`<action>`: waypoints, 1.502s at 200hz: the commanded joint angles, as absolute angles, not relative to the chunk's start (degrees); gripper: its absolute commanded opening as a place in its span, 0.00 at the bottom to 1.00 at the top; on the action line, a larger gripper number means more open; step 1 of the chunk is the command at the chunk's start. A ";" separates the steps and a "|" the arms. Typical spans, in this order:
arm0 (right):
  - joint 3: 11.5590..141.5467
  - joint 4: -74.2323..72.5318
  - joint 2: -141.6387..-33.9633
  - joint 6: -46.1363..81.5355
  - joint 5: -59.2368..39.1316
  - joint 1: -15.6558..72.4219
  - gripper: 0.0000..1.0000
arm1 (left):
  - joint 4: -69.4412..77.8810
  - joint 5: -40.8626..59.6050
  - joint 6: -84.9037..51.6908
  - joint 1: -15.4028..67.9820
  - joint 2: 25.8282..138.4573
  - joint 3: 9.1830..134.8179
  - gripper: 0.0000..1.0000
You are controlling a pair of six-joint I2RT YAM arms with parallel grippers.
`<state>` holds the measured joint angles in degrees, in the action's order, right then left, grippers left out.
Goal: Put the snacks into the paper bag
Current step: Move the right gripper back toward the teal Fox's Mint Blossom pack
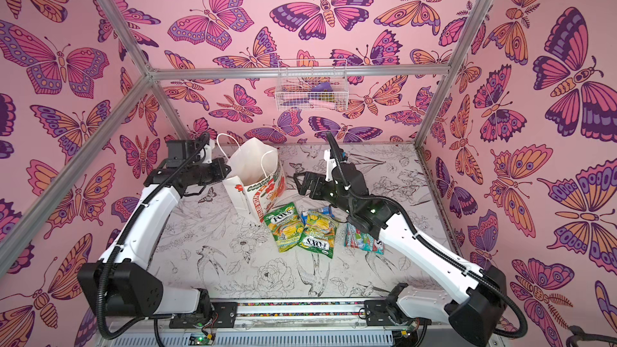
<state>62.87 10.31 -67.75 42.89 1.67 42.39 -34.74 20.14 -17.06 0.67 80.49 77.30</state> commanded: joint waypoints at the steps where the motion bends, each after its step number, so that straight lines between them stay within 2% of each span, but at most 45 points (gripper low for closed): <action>1: 59.90 17.87 -64.05 42.74 10.75 41.56 0.99 | -33.66 20.57 -17.69 0.79 80.58 77.98 0.00; 67: 47.67 27.16 -53.78 48.48 7.36 28.80 0.99 | -33.67 20.74 -17.78 1.01 80.86 78.09 0.00; 83: 45.14 28.08 -52.38 48.61 3.61 24.81 1.00 | -33.66 20.35 -17.67 1.14 80.76 77.92 0.00; 97: 43.84 29.79 -51.58 47.66 -0.46 21.11 0.97 | -33.71 20.96 -17.92 1.14 80.90 78.16 0.00; 165: 32.22 32.40 -46.91 51.89 2.59 10.36 0.97 | -33.66 19.86 -17.41 2.54 80.33 77.92 0.00; 224: 29.82 32.14 -48.38 50.68 5.15 7.61 0.97 | -33.62 19.33 -17.14 2.99 79.98 77.91 0.00; 300: 24.97 26.83 -51.31 52.37 1.45 6.16 0.96 | -33.66 18.71 -16.97 3.86 80.75 77.70 0.00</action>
<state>25.96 28.88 -51.09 51.24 2.35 6.50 -34.52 19.18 -17.43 3.07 80.49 77.32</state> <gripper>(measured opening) 0.960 0.048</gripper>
